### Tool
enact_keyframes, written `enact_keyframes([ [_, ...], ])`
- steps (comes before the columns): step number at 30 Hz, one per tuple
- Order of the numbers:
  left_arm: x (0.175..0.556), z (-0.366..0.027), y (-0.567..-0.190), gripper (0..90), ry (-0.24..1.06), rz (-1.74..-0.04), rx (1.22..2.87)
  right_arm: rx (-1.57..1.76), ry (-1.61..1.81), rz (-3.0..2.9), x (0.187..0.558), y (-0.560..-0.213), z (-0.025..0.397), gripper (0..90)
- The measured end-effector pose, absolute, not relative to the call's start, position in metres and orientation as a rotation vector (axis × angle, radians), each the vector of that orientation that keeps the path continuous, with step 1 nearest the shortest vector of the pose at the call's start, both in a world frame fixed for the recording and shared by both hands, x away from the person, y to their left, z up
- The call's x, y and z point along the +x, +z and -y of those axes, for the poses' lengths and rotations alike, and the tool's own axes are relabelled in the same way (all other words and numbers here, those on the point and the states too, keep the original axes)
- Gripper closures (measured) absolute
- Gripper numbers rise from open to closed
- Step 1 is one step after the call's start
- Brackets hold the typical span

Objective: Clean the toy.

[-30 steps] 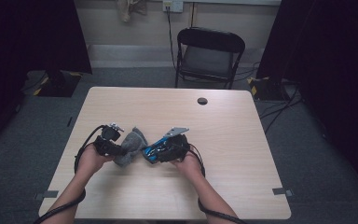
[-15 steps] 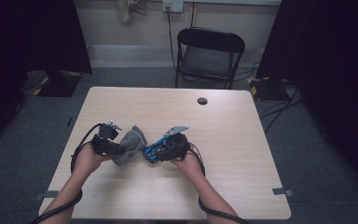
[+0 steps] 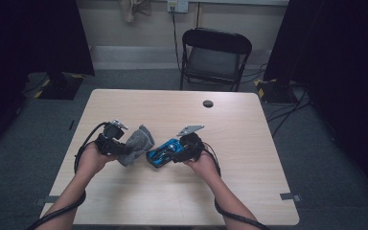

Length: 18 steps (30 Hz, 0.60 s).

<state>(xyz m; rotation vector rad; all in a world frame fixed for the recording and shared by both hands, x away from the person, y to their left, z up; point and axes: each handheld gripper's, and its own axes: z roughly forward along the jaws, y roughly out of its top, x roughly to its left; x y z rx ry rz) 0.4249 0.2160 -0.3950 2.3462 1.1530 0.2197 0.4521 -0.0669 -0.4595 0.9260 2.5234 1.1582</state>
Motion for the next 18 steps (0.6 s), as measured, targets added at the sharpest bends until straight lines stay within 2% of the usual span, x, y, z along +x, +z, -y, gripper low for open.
enact_keyframes([
  [7, 0.423, -0.189, -0.384, 77.0, 0.233, -1.069, 2.365, 0.963, 1.157, -2.501, 0.453, -0.455, 0.098, 15.5],
  [18, 0.421, -0.135, -0.382, 77.0, 0.175, -0.944, 2.366, 1.03, 1.132, -2.465, 0.453, -0.453, 0.146, 15.5],
])
